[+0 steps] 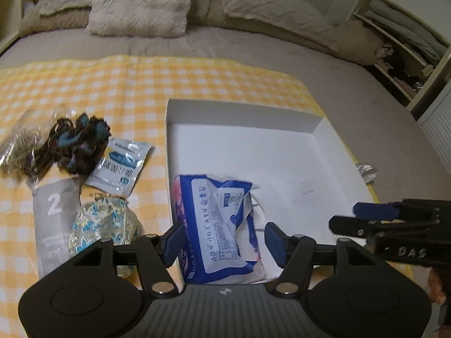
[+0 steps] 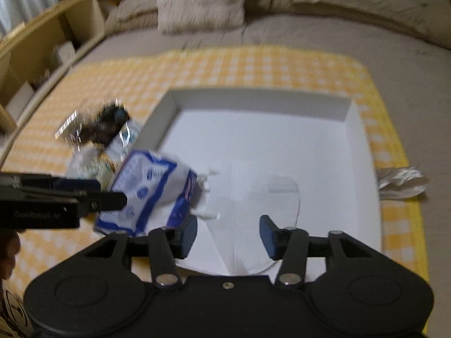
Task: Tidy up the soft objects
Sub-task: 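Lower the wipe pack and mask into the box and open both tools, then grasp the grey pouch with the left tool while the right tool grasps the floral pouch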
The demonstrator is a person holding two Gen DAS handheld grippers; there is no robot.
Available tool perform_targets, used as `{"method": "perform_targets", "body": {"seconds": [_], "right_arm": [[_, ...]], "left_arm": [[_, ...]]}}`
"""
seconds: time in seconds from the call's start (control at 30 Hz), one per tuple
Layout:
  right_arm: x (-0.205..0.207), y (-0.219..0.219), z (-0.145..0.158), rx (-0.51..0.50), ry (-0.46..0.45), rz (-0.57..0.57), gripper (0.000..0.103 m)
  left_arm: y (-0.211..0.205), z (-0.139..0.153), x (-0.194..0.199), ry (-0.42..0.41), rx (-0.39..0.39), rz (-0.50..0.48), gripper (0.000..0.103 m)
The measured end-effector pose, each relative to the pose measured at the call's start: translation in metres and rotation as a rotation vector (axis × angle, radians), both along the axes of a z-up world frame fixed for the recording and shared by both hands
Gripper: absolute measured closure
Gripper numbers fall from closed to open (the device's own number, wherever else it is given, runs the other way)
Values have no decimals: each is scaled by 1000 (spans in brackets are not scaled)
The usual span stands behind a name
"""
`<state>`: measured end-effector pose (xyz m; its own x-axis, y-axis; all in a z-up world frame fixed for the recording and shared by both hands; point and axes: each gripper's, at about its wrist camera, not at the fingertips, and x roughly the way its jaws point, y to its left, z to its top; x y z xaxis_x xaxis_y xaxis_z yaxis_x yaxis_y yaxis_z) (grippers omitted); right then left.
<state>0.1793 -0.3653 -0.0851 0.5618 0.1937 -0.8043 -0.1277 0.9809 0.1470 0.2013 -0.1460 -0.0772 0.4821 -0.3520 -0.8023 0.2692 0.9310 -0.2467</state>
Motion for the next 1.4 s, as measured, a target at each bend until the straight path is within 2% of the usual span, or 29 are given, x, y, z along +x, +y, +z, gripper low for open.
{"method": "perform_targets", "body": {"seconds": [0.27, 0.43, 0.5, 0.63, 0.7, 0.77, 0.97, 1.4], "right_arm": [[-31, -22, 29, 36, -118, -98, 35], [-52, -27, 37, 33, -172, -125, 25], [-59, -29, 38, 25, -188, -132, 20], [-69, -31, 41, 7, -210, -143, 10], [-73, -32, 41, -1, -219, -150, 2], [-76, -33, 42, -4, -235, -153, 0], [-82, -28, 46, 8, -277, -143, 0], [-64, 0, 46, -7, -289, -118, 0]], "left_arm": [[-3, 28, -24, -89, 4, -31, 25], [-1, 39, -37, -139, 21, -26, 3], [0, 43, -42, -169, 36, -12, 1], [4, 45, -48, -201, 70, -11, 0], [7, 45, -50, -198, 84, -9, 0], [9, 44, -53, -201, 93, -7, 0], [20, 48, -57, -240, 98, 9, 0], [60, 55, -49, -269, 98, 84, 0]]}}
